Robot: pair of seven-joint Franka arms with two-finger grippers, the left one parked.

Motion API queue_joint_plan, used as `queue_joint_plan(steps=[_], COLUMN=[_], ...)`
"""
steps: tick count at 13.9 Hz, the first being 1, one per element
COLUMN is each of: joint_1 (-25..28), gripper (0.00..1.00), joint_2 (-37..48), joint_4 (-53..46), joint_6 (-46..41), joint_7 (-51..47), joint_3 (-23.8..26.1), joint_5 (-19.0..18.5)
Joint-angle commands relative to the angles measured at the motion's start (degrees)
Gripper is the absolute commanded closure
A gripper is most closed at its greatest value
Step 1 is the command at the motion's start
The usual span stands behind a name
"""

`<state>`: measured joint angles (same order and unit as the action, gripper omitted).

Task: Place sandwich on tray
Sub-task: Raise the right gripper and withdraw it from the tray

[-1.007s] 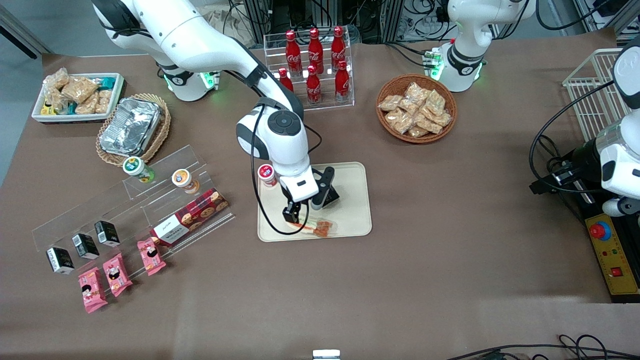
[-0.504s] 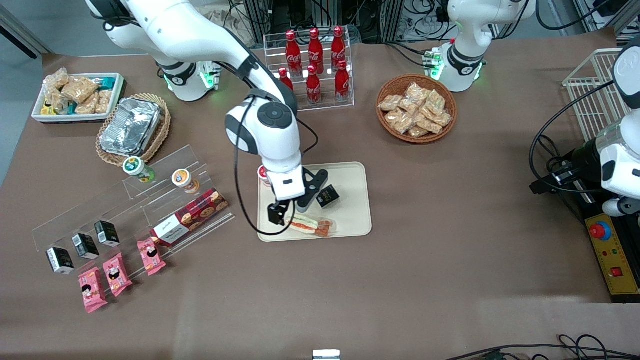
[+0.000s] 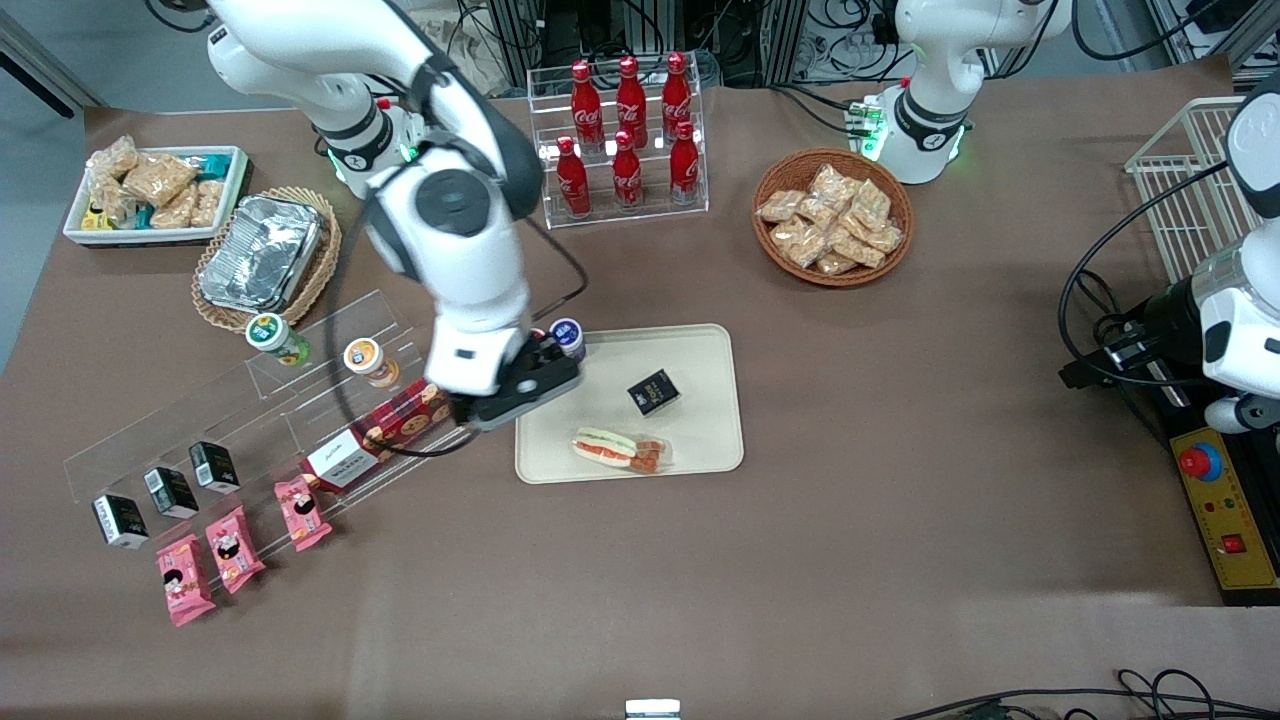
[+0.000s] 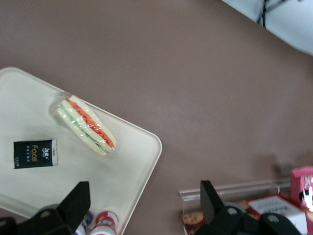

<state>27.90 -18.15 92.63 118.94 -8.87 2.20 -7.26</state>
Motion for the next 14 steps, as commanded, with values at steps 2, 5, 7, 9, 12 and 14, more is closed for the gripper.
queue_joint_plan(steps=[2, 5, 7, 9, 12, 14], joint_1=[-8.81, -15.14, -18.92, -21.39, -26.48, -27.64], gripper=[0.0, 0.0, 0.0, 0.0, 0.0, 0.0], joint_2=[5.31, 7.16, 8.56, 9.62, 10.24, 10.33], joint_4=[-0.34, -2.1, -2.36, -2.45, -2.45, -2.45], joint_6=[-8.09, -13.98, -16.54, -18.21, -19.27, -19.36], joint_7=[-4.29, -4.49, -4.14, -3.0, 4.36, 8.68], joint_3=[0.44, 0.35, 0.35, 0.0, -1.14, -3.59], joint_5=[6.63, 6.99, 7.08, 7.08, 11.1, 12.53])
